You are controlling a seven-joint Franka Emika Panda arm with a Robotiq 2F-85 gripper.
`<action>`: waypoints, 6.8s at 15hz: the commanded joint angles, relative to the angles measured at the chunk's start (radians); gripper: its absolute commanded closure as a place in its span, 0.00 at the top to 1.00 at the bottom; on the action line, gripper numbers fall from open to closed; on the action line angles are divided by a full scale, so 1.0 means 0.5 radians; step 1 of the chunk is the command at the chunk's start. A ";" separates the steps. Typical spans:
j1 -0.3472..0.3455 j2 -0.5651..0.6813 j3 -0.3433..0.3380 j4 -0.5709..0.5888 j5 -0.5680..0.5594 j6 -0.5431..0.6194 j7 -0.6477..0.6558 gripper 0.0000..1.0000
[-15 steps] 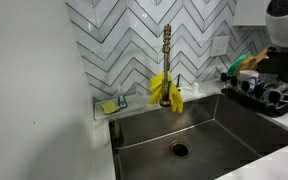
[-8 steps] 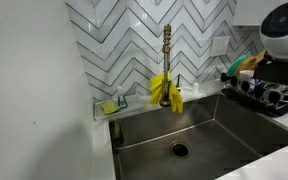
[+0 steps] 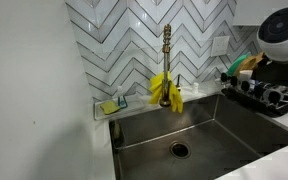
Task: Flip the silver cup to its side, pick up the silver cup and hang it on the first cup hanger on the dish rack
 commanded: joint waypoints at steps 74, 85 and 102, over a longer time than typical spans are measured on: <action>0.329 0.143 -0.102 -0.311 -0.923 -0.521 0.615 0.41; 0.338 0.160 -0.107 -0.430 -1.165 -0.605 1.084 0.41; 0.350 0.326 -0.144 -0.473 -1.333 -0.668 1.321 0.41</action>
